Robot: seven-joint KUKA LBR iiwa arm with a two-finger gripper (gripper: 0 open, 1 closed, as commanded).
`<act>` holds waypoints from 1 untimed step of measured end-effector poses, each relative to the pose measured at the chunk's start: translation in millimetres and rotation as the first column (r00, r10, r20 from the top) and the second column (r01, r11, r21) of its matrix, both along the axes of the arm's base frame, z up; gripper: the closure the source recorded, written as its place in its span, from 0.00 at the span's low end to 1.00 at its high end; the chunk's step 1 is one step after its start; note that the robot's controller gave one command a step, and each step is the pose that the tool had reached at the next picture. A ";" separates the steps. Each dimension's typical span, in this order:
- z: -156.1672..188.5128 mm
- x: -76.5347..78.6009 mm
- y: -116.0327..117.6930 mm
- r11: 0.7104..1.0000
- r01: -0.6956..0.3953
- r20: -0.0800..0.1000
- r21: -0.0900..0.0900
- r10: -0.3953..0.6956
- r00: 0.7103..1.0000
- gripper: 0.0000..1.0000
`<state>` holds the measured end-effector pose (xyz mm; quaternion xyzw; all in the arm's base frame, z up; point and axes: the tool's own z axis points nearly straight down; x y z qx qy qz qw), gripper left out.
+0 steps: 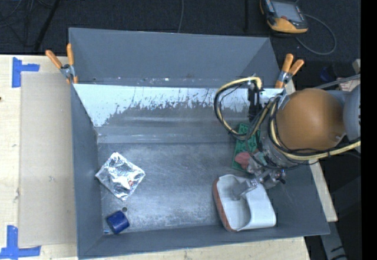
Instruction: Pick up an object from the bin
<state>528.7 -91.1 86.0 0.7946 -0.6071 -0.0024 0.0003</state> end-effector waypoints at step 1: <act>1.5 0.9 -0.8 1.000 0.007 0.003 0.001 -0.007 1.000 1.00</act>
Offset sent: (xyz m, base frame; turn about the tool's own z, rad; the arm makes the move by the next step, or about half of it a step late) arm 0.0000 0.0000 0.0000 0.0000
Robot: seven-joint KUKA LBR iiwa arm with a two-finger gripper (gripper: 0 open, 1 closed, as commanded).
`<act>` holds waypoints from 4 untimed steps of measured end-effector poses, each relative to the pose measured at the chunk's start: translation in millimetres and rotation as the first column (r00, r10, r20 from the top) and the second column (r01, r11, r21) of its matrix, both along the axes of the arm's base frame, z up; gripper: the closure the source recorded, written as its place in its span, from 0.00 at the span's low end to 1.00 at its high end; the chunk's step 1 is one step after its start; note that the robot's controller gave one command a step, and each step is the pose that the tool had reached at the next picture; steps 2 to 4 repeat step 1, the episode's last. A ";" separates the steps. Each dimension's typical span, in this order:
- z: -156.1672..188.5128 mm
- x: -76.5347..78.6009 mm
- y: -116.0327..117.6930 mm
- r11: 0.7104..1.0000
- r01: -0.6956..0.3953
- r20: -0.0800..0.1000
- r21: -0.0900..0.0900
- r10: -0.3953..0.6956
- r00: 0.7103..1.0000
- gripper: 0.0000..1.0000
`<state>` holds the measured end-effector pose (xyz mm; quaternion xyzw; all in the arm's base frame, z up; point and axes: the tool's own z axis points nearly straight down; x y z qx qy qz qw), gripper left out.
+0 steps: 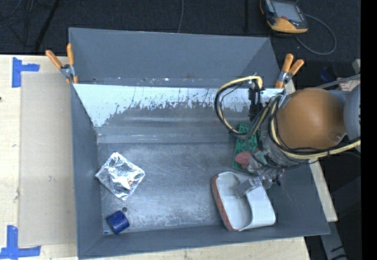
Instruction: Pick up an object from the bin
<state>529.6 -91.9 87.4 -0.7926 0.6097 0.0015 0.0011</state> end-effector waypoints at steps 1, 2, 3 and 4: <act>175.7 -31.4 36.4 1.000 0.005 0.005 -0.002 -0.005 1.000 1.00; 175.7 -31.4 36.4 1.000 0.005 0.005 -0.002 -0.005 1.000 1.00; 175.7 -31.4 36.4 1.000 0.005 0.005 -0.002 -0.005 1.000 1.00; 175.7 -31.4 36.4 1.000 0.005 0.005 -0.002 -0.005 1.000 1.00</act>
Offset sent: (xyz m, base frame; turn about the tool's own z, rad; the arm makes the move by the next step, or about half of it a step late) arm -0.0322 0.0346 0.1730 0.0014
